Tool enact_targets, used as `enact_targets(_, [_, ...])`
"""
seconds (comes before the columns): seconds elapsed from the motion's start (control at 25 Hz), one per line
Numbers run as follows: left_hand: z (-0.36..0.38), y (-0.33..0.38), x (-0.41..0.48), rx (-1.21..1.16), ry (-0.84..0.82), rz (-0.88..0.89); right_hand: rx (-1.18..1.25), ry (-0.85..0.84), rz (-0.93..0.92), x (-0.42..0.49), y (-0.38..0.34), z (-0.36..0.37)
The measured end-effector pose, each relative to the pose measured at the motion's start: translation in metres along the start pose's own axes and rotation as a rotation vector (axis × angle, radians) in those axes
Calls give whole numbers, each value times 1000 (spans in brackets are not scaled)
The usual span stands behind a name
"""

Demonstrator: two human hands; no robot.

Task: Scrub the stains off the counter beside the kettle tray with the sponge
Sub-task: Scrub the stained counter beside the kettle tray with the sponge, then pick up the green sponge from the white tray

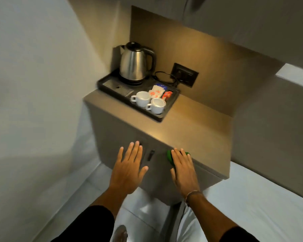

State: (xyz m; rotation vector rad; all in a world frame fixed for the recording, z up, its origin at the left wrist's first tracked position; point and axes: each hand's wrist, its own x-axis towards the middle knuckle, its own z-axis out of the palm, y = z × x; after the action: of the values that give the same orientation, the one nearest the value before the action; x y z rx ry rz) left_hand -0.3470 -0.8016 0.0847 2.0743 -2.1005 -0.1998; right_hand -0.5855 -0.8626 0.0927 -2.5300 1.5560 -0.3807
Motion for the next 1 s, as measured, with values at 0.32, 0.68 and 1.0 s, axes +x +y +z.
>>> enact_targets(0.32, [20,-101,-310,3,-55,-512,138,-219,-347,-126,-207,90])
enact_targets(0.68, [-2,-192,-627,-5,-24,-1048,269,-474,-830,-295,-496,163])
enact_targets(1.0, [-19,-292,-786,4,-63,-1277,330,-503,-1028,-392,-706,206])
